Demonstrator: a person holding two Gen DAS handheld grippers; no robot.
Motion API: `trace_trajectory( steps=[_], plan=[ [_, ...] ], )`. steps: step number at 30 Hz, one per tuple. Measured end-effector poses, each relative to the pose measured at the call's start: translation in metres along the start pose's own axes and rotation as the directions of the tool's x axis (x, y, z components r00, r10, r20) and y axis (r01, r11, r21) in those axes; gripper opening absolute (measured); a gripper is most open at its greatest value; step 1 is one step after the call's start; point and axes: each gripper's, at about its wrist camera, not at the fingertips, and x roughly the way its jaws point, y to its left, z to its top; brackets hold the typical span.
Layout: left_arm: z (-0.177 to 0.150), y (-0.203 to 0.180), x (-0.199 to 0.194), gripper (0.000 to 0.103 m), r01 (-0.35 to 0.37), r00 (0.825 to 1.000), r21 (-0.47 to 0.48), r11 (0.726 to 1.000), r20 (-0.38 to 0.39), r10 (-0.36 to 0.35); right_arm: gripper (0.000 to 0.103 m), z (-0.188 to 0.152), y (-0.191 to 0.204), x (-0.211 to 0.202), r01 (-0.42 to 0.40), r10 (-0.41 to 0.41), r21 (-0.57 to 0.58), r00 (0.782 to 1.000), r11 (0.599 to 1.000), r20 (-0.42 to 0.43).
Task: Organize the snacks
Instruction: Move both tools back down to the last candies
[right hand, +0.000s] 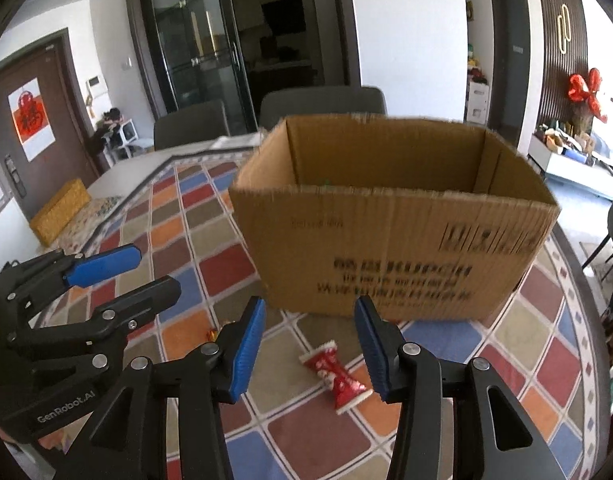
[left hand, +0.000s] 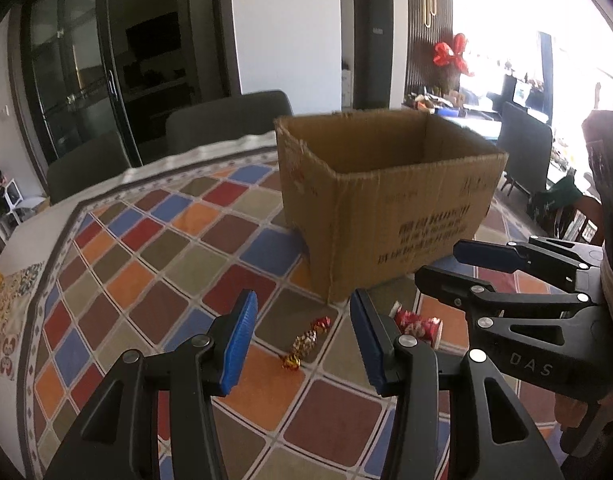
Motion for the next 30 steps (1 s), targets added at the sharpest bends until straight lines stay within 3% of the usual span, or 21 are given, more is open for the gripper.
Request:
trace_trajectory(
  steps=[10,21,30],
  plan=[
    [-0.018,0.001,0.03,0.048,0.043,0.997,0.002,0.999,-0.065,-0.043,0.047,-0.023,-0.002,0.028,0.019,-0.02,-0.013,0.995,1.0,-0.094],
    [-0.033,0.004,0.072,0.048,0.069,0.985,0.008,0.998,-0.158,-0.067,0.047,-0.042,-0.013,0.062,0.046,-0.047,-0.008,0.975,0.999,-0.218],
    [-0.036,0.009,0.1,0.048,0.074,0.977,-0.007,0.997,-0.199,-0.074,0.047,-0.046,-0.013,0.083,0.067,-0.075,-0.037,0.962,0.997,-0.264]
  ],
)
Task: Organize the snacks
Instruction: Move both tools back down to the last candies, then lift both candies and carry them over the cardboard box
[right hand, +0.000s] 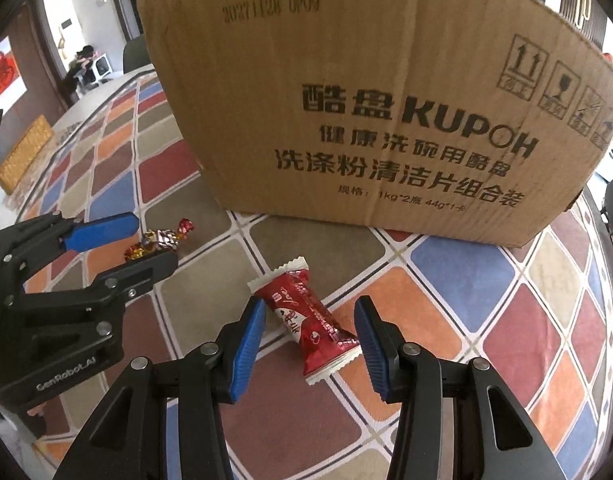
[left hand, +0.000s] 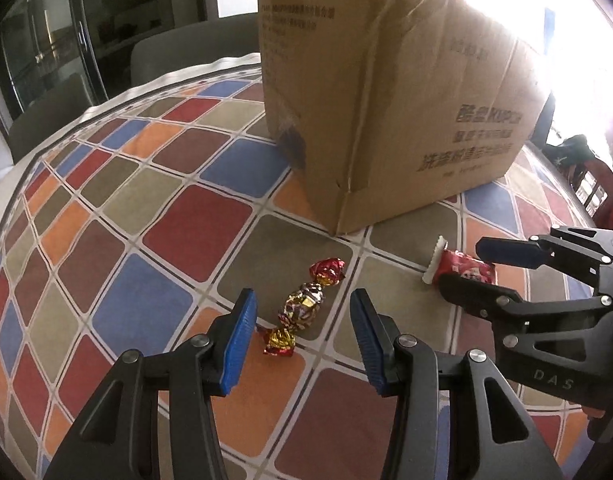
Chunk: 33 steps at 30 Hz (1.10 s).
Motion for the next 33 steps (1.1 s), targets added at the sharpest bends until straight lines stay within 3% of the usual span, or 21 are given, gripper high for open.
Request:
trace_trajectory(
  steps=[4,12,13,16,33],
  plan=[
    [0.002,0.002,0.006,0.047,0.006,1.0,-0.013,1.0,-0.007,-0.006,0.047,0.005,0.004,0.009,-0.006,0.006,0.003,1.0,1.0,-0.006],
    [0.002,-0.002,0.013,0.025,0.009,1.0,-0.024,1.0,-0.02,-0.01,0.047,0.009,0.011,0.014,0.0,0.0,-0.018,1.0,1.0,0.007],
    [0.002,-0.003,0.012,0.024,0.003,1.0,-0.024,1.0,-0.018,-0.004,0.045,0.008,0.011,0.014,0.001,-0.001,-0.019,1.0,1.0,0.009],
    [0.002,-0.006,0.011,0.024,0.006,1.0,-0.025,1.0,-0.022,-0.006,0.024,0.006,0.012,0.013,0.02,-0.019,-0.042,1.0,0.999,0.022],
    [0.003,-0.026,-0.03,0.024,0.02,0.999,-0.057,0.998,0.038,-0.018,0.024,0.0,0.002,-0.017,-0.027,0.026,0.006,0.997,1.0,0.075]
  ],
)
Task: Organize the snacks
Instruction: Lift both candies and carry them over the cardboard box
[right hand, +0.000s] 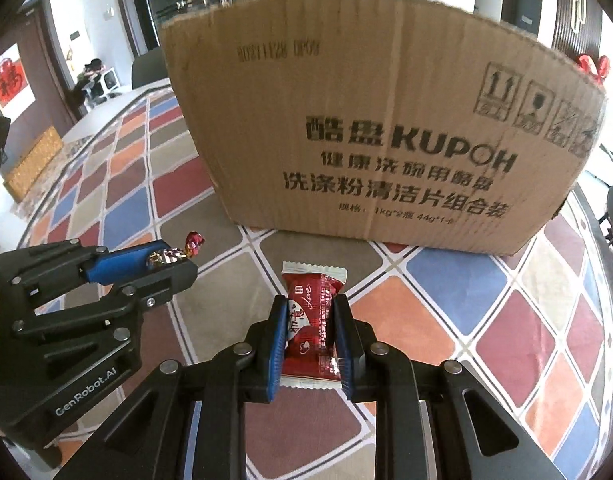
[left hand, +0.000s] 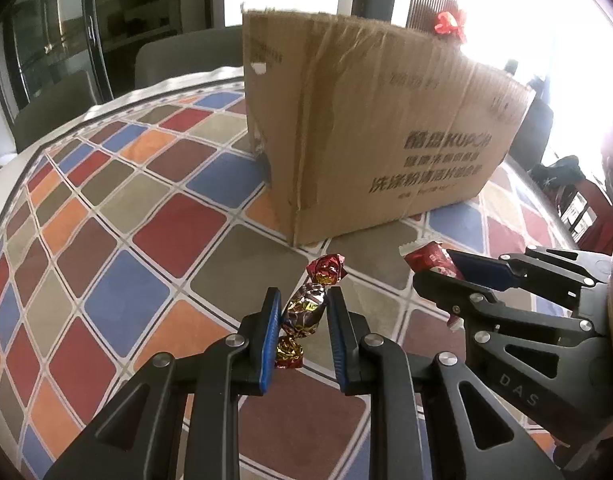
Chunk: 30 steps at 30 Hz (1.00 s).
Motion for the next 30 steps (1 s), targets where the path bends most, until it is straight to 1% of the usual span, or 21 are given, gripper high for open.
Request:
trace_trajectory(
  steps=[12,22,30],
  plan=[
    [0.011,-0.017,-0.044,0.024,-0.005,0.997,-0.026,1.0,0.082,0.007,0.024,0.002,-0.012,-0.055,-0.017,0.015,0.017,0.995,1.0,0.098],
    [0.03,-0.042,-0.077,0.024,-0.005,0.989,-0.022,1.0,0.145,0.008,0.024,0.011,-0.031,-0.106,-0.023,0.017,0.029,0.982,0.999,0.191],
    [0.051,-0.053,-0.092,0.024,0.0,0.985,-0.037,0.999,0.175,0.006,0.024,0.026,-0.041,-0.132,-0.02,0.012,0.029,0.971,0.999,0.24]
  ],
)
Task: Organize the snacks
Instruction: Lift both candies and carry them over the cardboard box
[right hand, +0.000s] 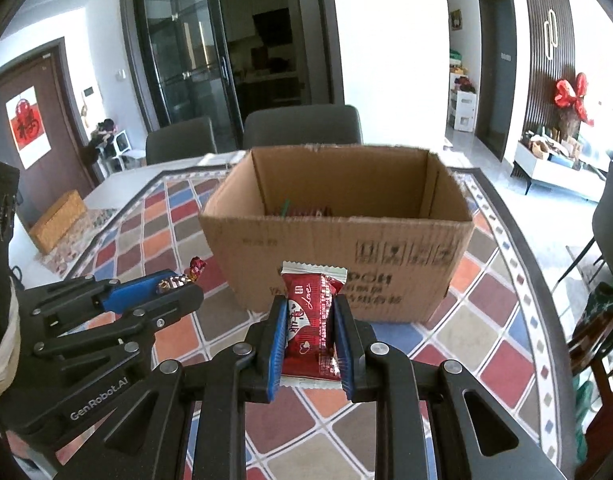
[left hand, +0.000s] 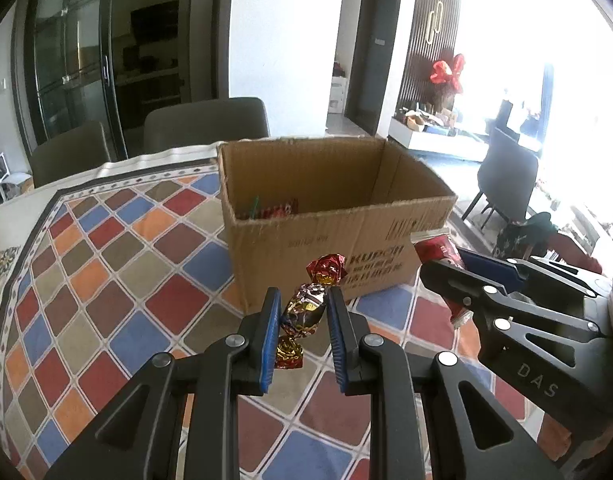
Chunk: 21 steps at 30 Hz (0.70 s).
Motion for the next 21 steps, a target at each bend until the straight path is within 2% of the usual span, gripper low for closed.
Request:
trace_trajectory(
  steps=[11,21],
  plan=[
    [0.038,-0.014,-0.014,0.024,0.002,0.999,0.018,1.0,0.046,-0.003,0.024,0.033,-0.016,-0.029,0.015,-0.015,0.008,0.997,1.0,0.074],
    [0.077,-0.018,-0.01,0.024,0.008,0.998,0.032,0.999,0.069,-0.01,0.024,0.07,-0.028,-0.037,0.033,-0.034,0.008,0.993,0.999,0.112]
  ],
)
